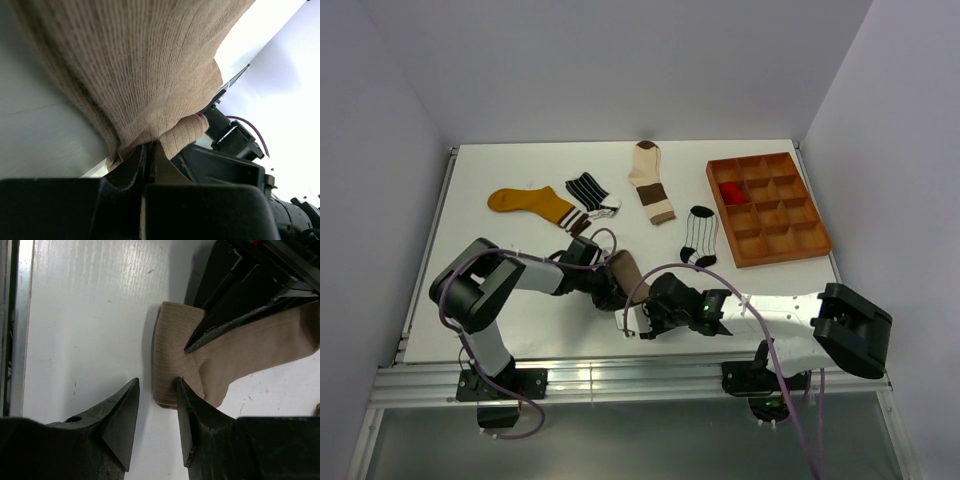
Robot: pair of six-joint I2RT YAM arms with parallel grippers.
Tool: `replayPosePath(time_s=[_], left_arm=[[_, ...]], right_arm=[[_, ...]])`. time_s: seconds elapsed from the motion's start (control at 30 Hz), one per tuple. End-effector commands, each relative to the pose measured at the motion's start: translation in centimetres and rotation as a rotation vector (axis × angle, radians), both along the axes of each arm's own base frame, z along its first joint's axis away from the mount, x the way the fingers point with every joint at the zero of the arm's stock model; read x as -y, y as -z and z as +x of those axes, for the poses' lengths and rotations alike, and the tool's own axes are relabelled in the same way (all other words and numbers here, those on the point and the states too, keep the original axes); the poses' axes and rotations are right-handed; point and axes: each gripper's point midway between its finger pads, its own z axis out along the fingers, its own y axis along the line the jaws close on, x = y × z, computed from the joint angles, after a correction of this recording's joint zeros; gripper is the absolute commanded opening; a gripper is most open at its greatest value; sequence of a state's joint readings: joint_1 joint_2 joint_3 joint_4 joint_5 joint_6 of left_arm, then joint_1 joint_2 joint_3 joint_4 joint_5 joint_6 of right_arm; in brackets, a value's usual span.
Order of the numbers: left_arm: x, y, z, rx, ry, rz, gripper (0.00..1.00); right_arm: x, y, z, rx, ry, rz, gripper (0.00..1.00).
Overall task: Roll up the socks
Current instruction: Roll the sock at the center of the board.
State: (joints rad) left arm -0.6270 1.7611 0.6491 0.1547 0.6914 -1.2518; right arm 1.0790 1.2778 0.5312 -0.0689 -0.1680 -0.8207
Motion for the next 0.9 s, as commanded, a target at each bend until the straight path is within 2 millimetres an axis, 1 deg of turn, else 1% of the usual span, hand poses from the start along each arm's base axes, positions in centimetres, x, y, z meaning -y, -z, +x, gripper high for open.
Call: replayPosePath(time_s=[0.0,0.1,0.13,0.2,0.23,0.27,0.3,0.33,0.4,0.43,0.57,0.6,0.63,0.67,0.7,0.73,0.77,0.8,0.83,0.87], left_arm=[[-2.6,4.0,-1.2,-0.043,-0.008,0.172,0.00],[-2.5,3.9,-1.3,-0.038,-0.004,0.161,0.01],[-2.5,3.9,-1.3,-0.039,-0.004,0.163,0.02],[-2.6,3.9,-1.3,-0.041,-0.004,0.157,0.04],[-2.5,3.8,-1.3,-0.036,-0.006,0.151,0.06],[-2.6,3.7,-1.3,-0.036,-0.008,0.150,0.08],[-2.5,3.6,-1.3,-0.033,-0.008,0.143,0.09],[-2.5,3.5,-1.2,-0.031,-0.012,0.137,0.11],[-2.5,3.3,-1.1,-0.027,-0.019,0.129,0.13],[-2.4,3.2,-0.9,-0.021,-0.024,0.121,0.16],[-2.4,3.0,-0.9,-0.017,-0.030,0.109,0.20],[-2.4,3.0,-0.9,-0.015,-0.031,0.106,0.20],[-2.4,3.1,-1.0,-0.020,-0.033,0.102,0.21],[-2.4,3.0,-0.9,-0.013,-0.034,0.099,0.21],[-2.4,3.1,-0.8,-0.010,-0.036,0.100,0.22],[-2.4,3.1,-1.0,-0.012,-0.034,0.098,0.22],[-2.3,3.2,-0.9,-0.008,-0.036,0.094,0.22],[-2.4,3.3,-0.9,-0.006,-0.036,0.094,0.22],[-2.4,3.4,-0.9,-0.004,-0.038,0.096,0.23],[-2.5,3.4,-0.9,0.000,-0.040,0.097,0.23]], right_arm=[[-1.0,-0.3,1.0,0.046,0.001,0.002,0.43],[-1.3,-0.2,1.4,0.056,0.013,-0.002,0.43],[-1.2,0.1,1.4,0.050,0.015,-0.014,0.43],[-1.3,0.1,1.6,0.048,0.019,-0.028,0.40],[-1.0,0.6,1.4,0.029,0.018,-0.054,0.37],[-1.0,0.8,1.1,0.010,0.016,-0.064,0.31],[-1.2,0.5,1.2,0.004,0.019,-0.063,0.28],[-0.8,1.0,1.0,-0.020,0.020,-0.091,0.22],[-0.9,0.9,0.7,-0.053,0.015,-0.094,0.15],[-0.6,1.0,0.5,-0.078,0.016,-0.106,0.10],[-0.5,0.7,0.4,-0.144,0.019,-0.115,0.07],[0.0,0.9,0.0,-0.181,0.016,-0.136,0.07],[0.1,0.9,-0.1,-0.200,0.010,-0.145,0.06],[-0.3,0.6,-0.1,-0.220,0.002,-0.143,0.06],[0.4,0.8,-0.6,-0.259,0.000,-0.172,0.06],[0.4,0.7,-0.9,-0.299,-0.012,-0.166,0.05],[0.0,0.2,-0.7,-0.316,-0.017,-0.159,0.05],[0.7,0.6,-1.3,-0.362,-0.019,-0.194,0.05],[0.8,0.6,-1.5,-0.403,-0.029,-0.191,0.05],[0.5,0.2,-1.2,-0.418,-0.027,-0.186,0.05]])
